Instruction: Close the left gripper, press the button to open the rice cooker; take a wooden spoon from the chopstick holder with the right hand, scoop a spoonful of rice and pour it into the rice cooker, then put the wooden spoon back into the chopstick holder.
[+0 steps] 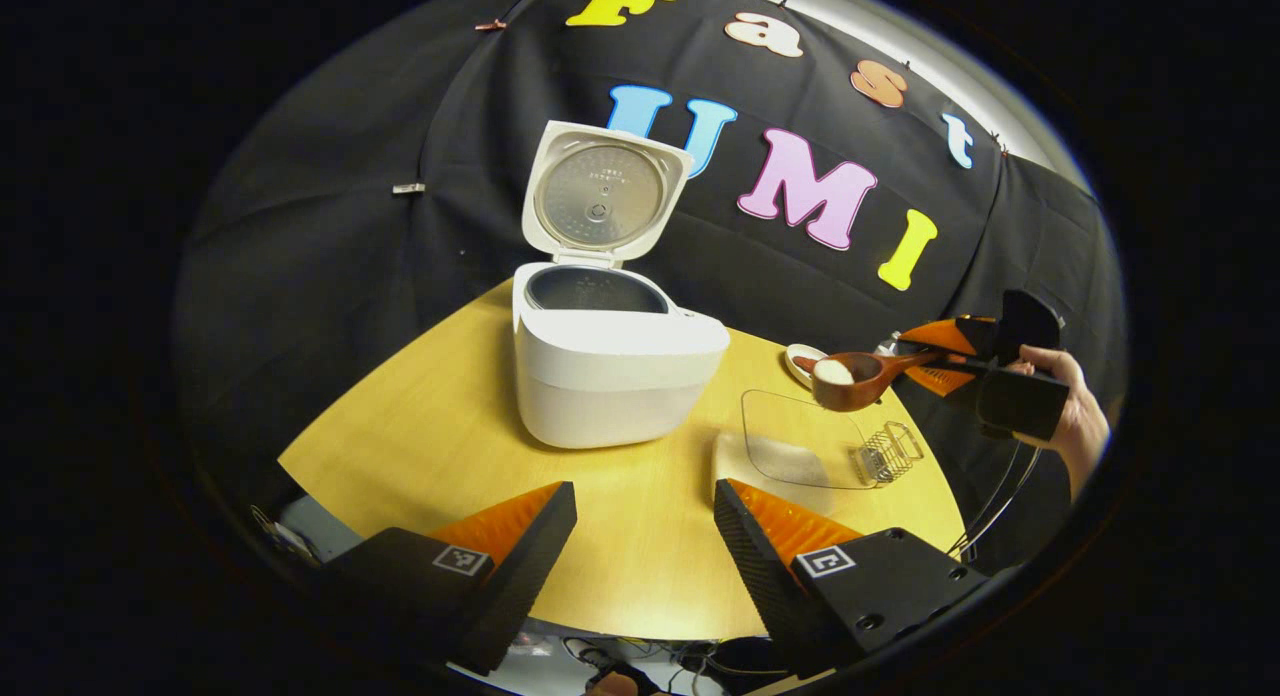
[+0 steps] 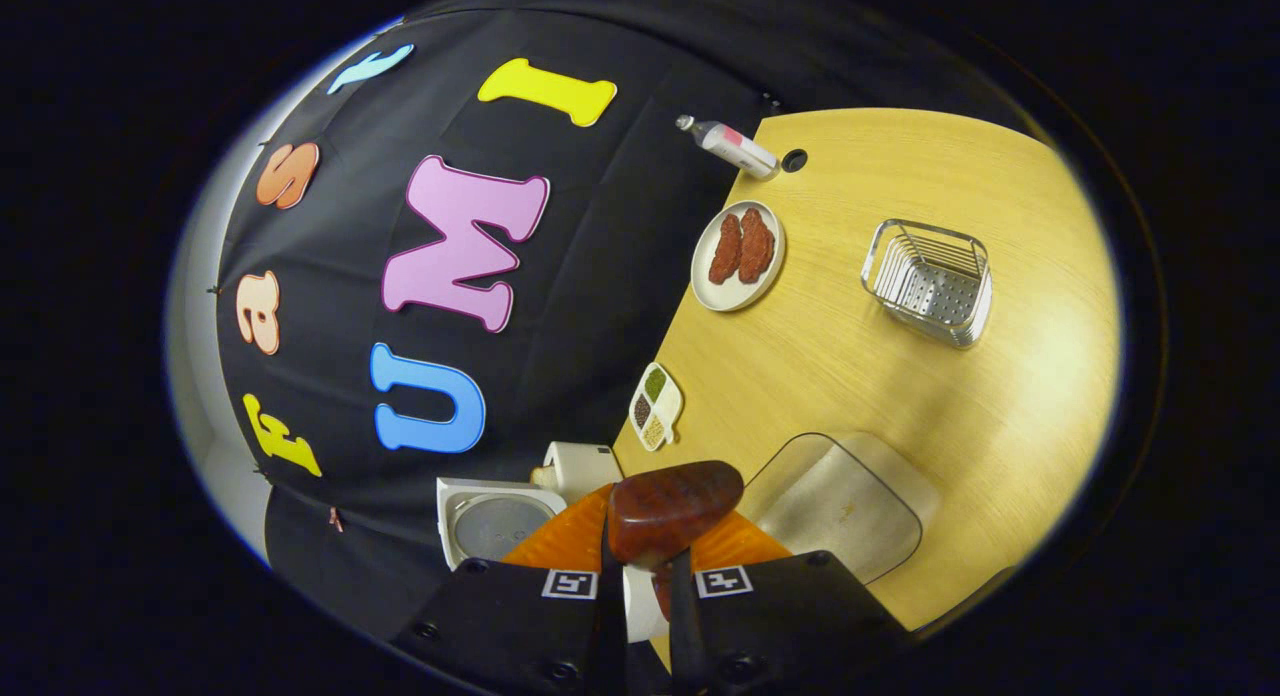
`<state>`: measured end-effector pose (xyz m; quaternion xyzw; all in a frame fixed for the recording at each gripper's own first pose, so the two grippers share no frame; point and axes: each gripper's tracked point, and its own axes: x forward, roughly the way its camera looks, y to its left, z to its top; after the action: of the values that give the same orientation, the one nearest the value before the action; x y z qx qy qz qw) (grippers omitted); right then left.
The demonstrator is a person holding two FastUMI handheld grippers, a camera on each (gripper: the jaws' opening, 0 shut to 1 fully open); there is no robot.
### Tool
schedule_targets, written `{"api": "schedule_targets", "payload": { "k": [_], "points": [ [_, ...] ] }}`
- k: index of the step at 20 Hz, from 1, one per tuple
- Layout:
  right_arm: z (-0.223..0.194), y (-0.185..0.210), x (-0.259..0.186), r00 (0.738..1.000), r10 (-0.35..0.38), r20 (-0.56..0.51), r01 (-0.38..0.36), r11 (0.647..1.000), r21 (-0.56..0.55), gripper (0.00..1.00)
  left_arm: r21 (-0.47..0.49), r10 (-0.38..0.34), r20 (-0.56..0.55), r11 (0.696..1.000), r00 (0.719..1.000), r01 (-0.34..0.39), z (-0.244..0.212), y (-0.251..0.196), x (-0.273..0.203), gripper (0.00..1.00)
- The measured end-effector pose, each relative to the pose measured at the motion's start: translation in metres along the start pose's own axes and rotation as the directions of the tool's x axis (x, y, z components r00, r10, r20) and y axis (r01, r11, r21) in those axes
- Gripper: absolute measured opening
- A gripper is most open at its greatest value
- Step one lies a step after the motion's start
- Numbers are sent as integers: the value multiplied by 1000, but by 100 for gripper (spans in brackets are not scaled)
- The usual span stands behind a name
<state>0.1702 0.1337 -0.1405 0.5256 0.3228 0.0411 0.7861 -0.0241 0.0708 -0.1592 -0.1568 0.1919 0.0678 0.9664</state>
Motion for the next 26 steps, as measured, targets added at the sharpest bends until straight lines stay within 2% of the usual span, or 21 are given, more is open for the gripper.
{"api": "schedule_targets", "payload": {
  "k": [3, 8, 13, 19, 23, 26],
  "points": [
    [-9, 25, 9, 999, 31, -17, -31, 999, 8, 21, -14, 27, 19, 1000, 999, -26, 10, 15, -2, 96],
    [-27, 74, 30, 994, 102, -34, -98, 992, 84, 21, -65, 53, 26, 997, 998, -51, 16, 34, -3, 98],
    [-55, 112, 56, 989, 131, -65, -125, 988, 89, 21, -121, 47, 7, 992, 999, -46, 15, 39, 2, 96],
    [-97, 145, 97, 982, 148, -117, -138, 986, 92, 21, -109, 55, 12, 993, 998, -54, 33, 63, 17, 96],
    [-137, 162, 130, 978, 145, -147, -147, 989, -4, 21, -130, 70, 5, 989, 998, -69, 34, 79, 23, 96],
    [-164, 176, 149, 977, 149, -150, -179, 960, -213, 21, -149, 81, -5, 986, 997, -81, 32, 89, 26, 96]
  ]
}}
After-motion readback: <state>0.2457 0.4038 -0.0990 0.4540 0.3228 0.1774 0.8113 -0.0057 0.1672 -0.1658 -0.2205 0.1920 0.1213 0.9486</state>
